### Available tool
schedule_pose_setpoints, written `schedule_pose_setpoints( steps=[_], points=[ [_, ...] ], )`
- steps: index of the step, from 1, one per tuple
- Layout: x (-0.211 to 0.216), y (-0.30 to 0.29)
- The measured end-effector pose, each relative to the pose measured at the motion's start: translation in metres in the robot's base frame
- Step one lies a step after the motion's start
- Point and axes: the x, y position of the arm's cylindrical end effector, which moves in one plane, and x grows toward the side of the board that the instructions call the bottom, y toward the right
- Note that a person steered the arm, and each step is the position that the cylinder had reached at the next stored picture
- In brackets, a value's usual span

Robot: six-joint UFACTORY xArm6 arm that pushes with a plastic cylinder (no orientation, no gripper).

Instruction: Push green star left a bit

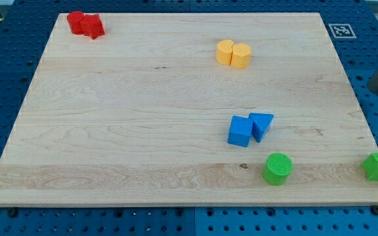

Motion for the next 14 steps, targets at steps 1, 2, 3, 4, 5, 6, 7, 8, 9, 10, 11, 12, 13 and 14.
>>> schedule_pose_setpoints(
  steps=[1,2,3,4,5,6,7,8,9,10,11,12,13,14],
  points=[
    [0.021,0.000],
    [0.040,0.000],
    [0.060,0.000],
    [0.080,0.000],
    [0.098,0.000],
    [0.112,0.000],
    [0.123,0.000],
    [0.133,0.000],
    [0.140,0.000],
    [0.142,0.000],
    [0.142,-0.003],
    [0.142,-0.011],
    [0.142,-0.019],
    [0.142,-0.022]
  ],
)
